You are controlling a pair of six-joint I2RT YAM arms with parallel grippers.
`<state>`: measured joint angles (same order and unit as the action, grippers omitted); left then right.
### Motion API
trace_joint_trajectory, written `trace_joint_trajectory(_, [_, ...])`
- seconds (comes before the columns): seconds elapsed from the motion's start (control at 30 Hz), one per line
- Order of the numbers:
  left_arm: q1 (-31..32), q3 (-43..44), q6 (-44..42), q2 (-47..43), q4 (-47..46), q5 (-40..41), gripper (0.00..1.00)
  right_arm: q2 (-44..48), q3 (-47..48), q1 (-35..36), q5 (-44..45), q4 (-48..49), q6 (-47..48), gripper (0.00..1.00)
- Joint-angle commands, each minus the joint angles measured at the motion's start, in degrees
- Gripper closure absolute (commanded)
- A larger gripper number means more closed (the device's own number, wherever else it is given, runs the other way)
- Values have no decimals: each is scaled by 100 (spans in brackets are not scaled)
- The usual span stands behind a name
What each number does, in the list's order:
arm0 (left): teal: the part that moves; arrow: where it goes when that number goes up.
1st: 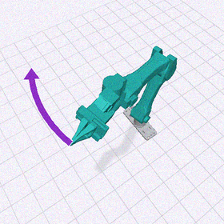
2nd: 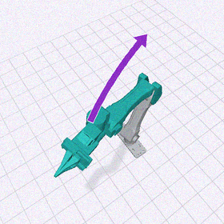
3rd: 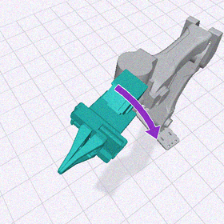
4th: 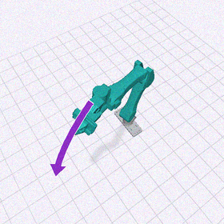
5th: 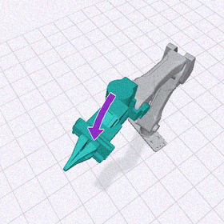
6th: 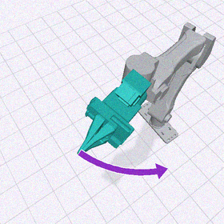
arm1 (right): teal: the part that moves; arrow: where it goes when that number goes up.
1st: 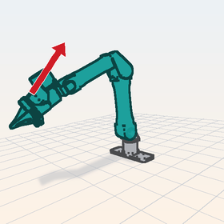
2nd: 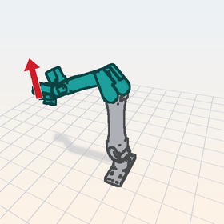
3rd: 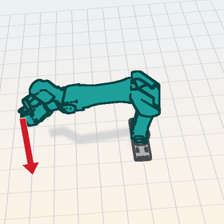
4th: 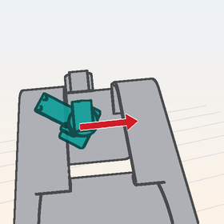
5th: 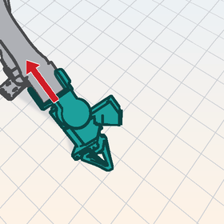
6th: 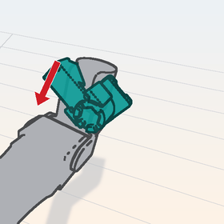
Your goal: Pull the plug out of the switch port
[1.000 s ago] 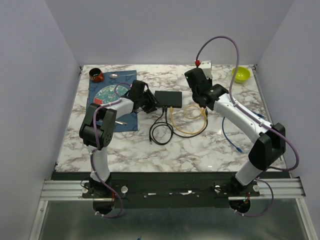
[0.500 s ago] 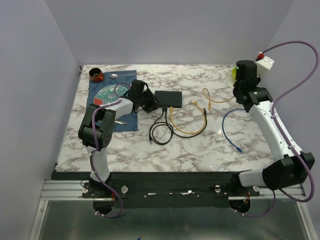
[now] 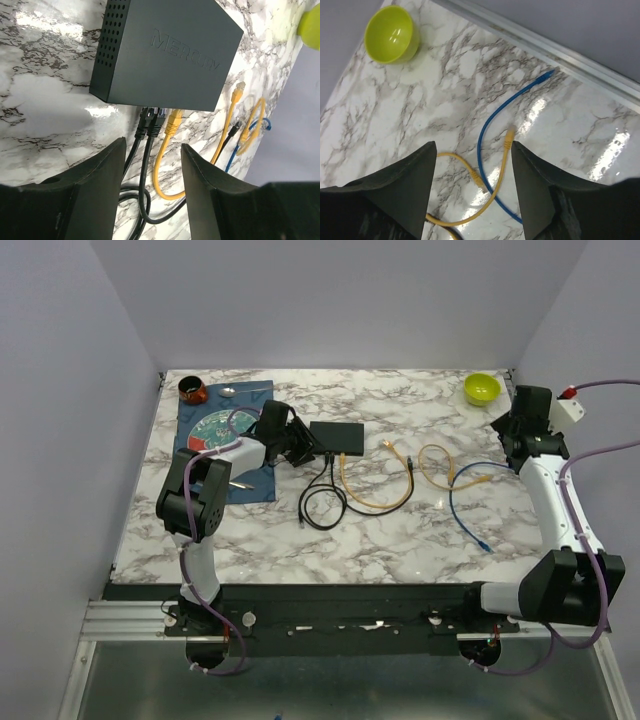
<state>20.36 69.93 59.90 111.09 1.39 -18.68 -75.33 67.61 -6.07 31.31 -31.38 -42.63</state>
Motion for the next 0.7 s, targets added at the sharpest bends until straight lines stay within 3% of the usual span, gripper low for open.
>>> trace_joint_trajectory(0.0, [-23, -76, 31, -228, -112, -128, 42, 150, -353, 123, -1423, 788, 141, 29])
trace_joint_trajectory(0.17, [-23, -6, -48, -254, -112, -22, 42, 10, -609, 1185, -2918, 1765, 536, 30])
trace_joint_trajectory(0.33, [-23, 300, -171, -167, 80, 75, 43, -1035, -513, 2038, -4550, 2767, 274, 35])
trace_joint_trajectory(0.53, [-102, 837, -444, 53, 590, 364, 45, -2299, -232, 2452, -5379, 3287, 1, 59])
trace_joint_trajectory(0.67, [-137, 1049, -576, 185, 810, 505, 45, -2836, -12, 2584, -5749, 3480, -140, 54])
